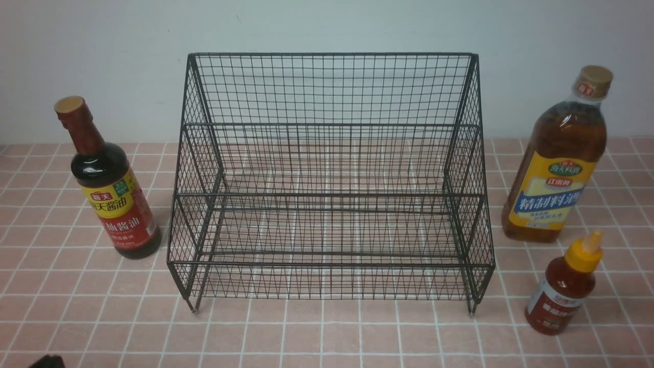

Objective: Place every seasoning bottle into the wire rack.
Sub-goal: Use the left arm to grab the condiment bottle closest to it

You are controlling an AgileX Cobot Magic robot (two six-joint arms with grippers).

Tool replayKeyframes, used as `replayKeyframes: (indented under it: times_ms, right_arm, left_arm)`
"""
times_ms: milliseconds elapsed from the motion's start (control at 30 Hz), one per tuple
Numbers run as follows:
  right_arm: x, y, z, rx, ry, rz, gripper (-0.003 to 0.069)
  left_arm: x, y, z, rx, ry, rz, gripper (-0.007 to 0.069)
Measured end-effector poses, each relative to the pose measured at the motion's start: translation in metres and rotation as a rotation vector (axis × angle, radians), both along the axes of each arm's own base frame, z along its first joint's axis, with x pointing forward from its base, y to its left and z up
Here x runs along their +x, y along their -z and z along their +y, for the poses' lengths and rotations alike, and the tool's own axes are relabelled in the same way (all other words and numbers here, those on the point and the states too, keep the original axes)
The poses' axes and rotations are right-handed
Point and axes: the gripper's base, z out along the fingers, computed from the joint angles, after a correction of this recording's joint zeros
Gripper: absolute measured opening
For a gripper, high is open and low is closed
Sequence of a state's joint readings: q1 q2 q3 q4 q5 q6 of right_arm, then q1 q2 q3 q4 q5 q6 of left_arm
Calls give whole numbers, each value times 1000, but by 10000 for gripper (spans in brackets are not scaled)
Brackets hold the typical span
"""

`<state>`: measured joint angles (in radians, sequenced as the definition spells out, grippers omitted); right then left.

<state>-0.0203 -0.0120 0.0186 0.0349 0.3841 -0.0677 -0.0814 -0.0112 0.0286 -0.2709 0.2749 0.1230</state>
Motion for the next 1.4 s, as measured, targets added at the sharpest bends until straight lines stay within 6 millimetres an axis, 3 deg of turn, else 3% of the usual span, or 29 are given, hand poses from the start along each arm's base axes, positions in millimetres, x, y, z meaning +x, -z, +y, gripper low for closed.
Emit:
replayKeyframes:
  times_ms: [233, 467, 567, 667, 733, 833, 967, 1233, 1400]
  right_arm:
    - [0, 0, 0, 0, 0, 0, -15]
    - [0, 0, 0, 0, 0, 0, -15]
    - [0, 0, 0, 0, 0, 0, -15]
    - [0, 0, 0, 0, 0, 0, -15]
    - [0, 0, 0, 0, 0, 0, -15]
    - [0, 0, 0, 0, 0, 0, -15]
    - [0, 0, 0, 0, 0, 0, -15]
    - [0, 0, 0, 0, 0, 0, -15]
    - [0, 0, 0, 0, 0, 0, -15]
  left_arm:
    - [2, -29, 10, -320, -116, -292, -7]
    - [-8, -61, 29, -387, -269, -648, -7]
    - [-6, -71, 27, -349, -260, -638, -7]
    - [6, -88, 19, -200, -209, -544, -7]
    - [25, -94, 12, -30, -157, -413, -7]
    - [45, -96, 8, 59, -127, -313, -7]
    - [79, -86, 5, 116, -117, -166, -7]
    - [126, -58, 6, 126, -164, -44, -3]
    - [150, -58, 4, 103, -161, 29, -3]
